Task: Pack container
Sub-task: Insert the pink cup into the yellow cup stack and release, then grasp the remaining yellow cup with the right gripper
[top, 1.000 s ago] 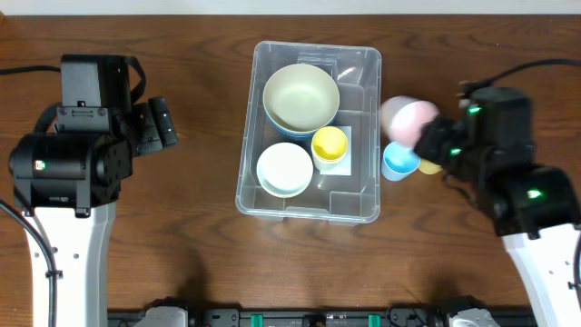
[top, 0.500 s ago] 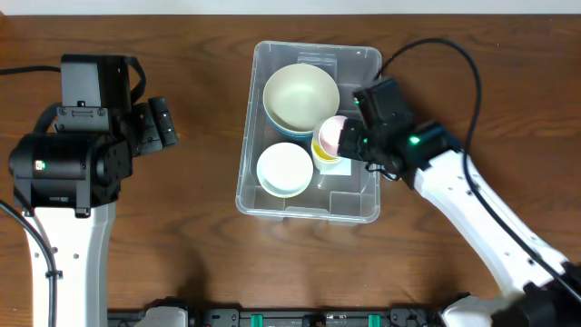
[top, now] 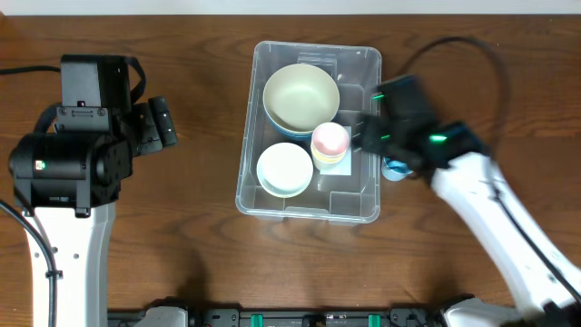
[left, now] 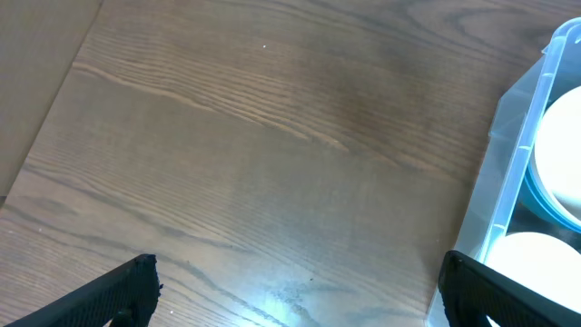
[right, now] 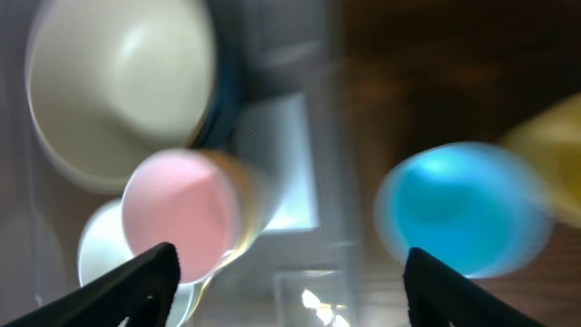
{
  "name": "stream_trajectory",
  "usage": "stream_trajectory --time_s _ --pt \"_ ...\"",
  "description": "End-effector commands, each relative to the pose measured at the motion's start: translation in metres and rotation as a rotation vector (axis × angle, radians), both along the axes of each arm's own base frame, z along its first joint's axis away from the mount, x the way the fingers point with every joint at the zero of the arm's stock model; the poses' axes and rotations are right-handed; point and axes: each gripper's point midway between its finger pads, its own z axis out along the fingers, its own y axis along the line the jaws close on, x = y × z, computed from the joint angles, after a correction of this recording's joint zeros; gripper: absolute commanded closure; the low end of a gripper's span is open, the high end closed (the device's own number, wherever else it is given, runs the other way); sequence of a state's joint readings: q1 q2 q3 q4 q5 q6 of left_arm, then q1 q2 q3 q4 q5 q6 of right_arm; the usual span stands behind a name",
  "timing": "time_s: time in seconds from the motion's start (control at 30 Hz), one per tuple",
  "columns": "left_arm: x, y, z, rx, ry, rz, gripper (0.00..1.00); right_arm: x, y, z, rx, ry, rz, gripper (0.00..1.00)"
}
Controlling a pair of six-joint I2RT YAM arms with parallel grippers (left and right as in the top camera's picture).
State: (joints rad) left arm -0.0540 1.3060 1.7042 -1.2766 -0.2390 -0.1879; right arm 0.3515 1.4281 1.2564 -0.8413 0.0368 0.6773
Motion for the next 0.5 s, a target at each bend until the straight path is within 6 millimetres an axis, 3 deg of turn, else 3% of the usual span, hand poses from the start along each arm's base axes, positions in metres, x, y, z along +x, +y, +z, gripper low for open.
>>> stream_trajectory --time_s 0.0,0.1,0.23,0.37,0.47 --pt "0.000 0.001 0.002 -0.008 -0.010 0.017 0.02 0.008 -0.065 0.040 -0.003 -0.103 -0.188 0.16" --pt "0.000 0.001 0.002 -0.008 -0.010 0.017 0.02 0.001 -0.126 0.041 -0.005 -0.078 -0.358 0.14" --pt "0.000 0.001 0.002 -0.008 -0.010 0.017 0.02 -0.013 -0.181 0.023 0.010 -0.001 -0.499 0.12" --pt "0.000 0.001 0.002 -0.009 -0.010 0.017 0.02 -0.021 -0.197 -0.007 0.024 0.091 -0.506 0.12" --pt "0.000 0.001 0.002 -0.008 -0.010 0.017 0.02 -0.017 -0.188 -0.031 0.044 0.141 -0.423 0.13"
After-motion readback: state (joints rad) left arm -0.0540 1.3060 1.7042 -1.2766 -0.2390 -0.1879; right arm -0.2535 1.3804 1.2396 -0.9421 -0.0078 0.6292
